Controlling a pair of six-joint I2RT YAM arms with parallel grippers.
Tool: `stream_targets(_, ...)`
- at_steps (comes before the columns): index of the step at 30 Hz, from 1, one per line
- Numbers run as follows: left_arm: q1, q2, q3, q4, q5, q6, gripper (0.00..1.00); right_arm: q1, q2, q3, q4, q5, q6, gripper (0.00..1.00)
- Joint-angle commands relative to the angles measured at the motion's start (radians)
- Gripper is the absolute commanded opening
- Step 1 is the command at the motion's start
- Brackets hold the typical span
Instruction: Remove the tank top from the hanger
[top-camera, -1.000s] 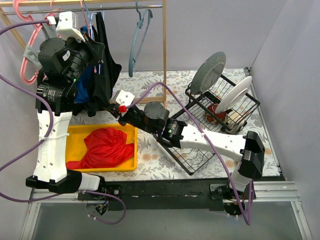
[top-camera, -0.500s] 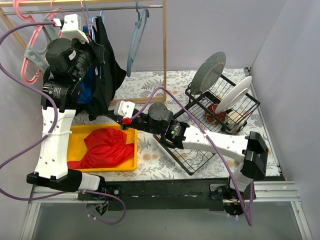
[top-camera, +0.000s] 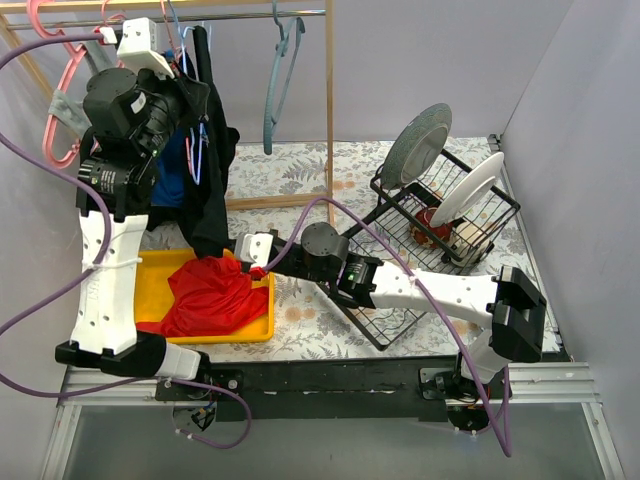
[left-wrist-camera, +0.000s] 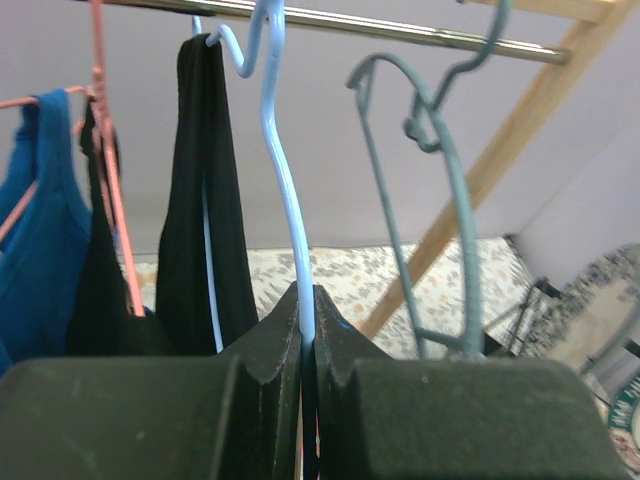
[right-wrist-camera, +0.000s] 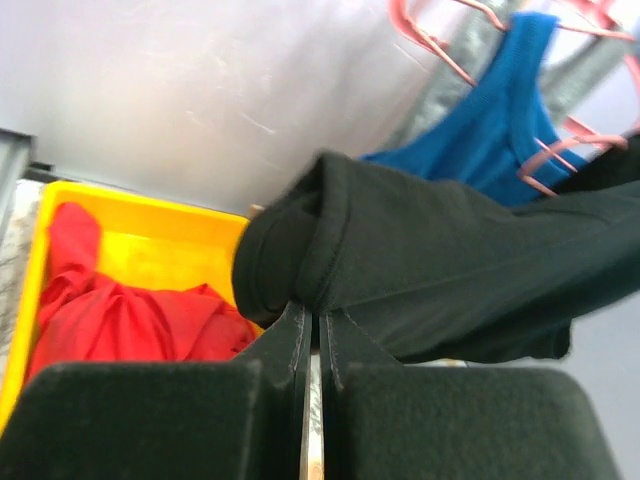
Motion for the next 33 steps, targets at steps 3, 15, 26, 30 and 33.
stream_targets(3,0.004,-0.109,0.051,-0.013,0.219,-0.05,0.0,-0.003,-0.001,0.13,0.027,0.233,0.088,0.01)
stream_targets(15,0.004,-0.54,-0.321,0.054,0.273,-0.155,0.0,-0.06,-0.001,0.199,0.033,0.184,0.167,0.01)
stream_targets(26,0.003,-0.702,-0.394,0.075,0.331,-0.155,0.0,-0.08,0.002,0.282,0.009,0.132,0.077,0.23)
stream_targets(30,-0.011,-0.726,-0.4,0.079,0.382,-0.159,0.0,-0.128,0.039,0.349,-0.053,-0.007,0.073,0.48)
stream_targets(33,-0.019,-0.742,-0.414,0.105,0.471,-0.184,0.0,-0.14,0.063,0.397,-0.088,-0.049,0.061,0.55)
